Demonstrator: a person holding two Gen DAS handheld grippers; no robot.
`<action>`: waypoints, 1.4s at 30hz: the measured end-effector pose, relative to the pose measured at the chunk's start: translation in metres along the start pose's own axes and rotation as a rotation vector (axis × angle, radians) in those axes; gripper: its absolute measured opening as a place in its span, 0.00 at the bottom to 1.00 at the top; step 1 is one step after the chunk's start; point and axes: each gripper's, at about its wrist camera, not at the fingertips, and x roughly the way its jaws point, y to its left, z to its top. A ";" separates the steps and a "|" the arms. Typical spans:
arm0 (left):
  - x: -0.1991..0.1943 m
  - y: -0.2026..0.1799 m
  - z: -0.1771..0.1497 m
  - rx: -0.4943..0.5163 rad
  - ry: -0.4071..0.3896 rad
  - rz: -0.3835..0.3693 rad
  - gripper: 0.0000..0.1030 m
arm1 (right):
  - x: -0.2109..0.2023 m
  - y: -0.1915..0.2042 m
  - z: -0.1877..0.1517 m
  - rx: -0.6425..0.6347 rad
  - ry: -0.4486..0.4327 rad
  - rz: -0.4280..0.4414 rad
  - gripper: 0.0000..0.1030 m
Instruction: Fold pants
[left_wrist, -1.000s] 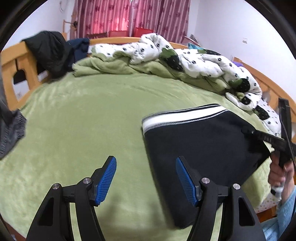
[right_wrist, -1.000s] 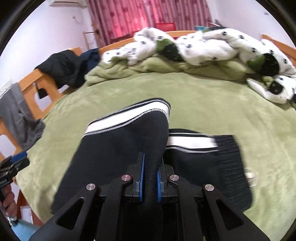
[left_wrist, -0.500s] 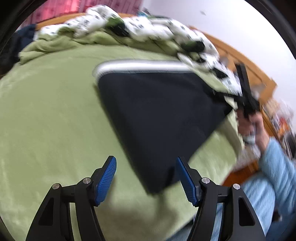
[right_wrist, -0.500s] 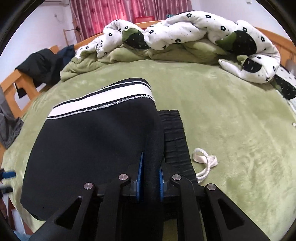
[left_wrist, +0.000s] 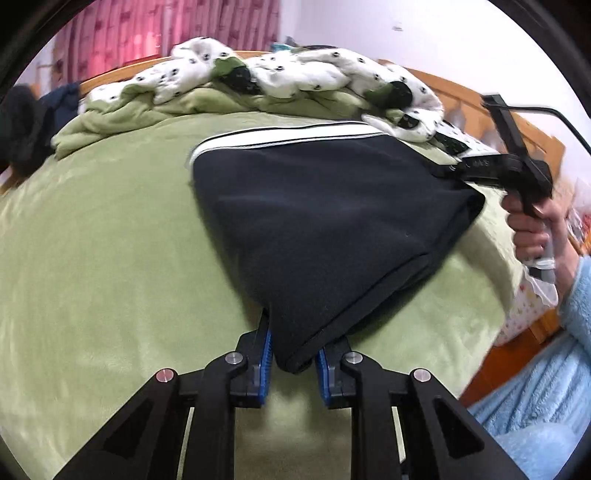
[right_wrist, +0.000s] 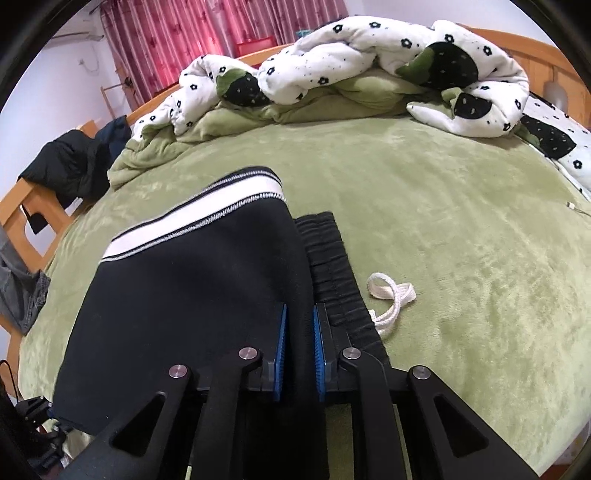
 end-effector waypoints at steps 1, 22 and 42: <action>0.012 0.002 -0.007 -0.001 0.040 0.012 0.19 | 0.005 0.000 -0.002 0.000 0.025 -0.008 0.13; 0.007 0.095 0.036 -0.333 0.055 -0.072 0.59 | 0.046 -0.004 0.040 -0.108 0.158 0.010 0.60; 0.110 0.090 0.083 -0.520 0.124 -0.390 0.18 | 0.076 -0.018 0.051 -0.027 0.283 0.218 0.45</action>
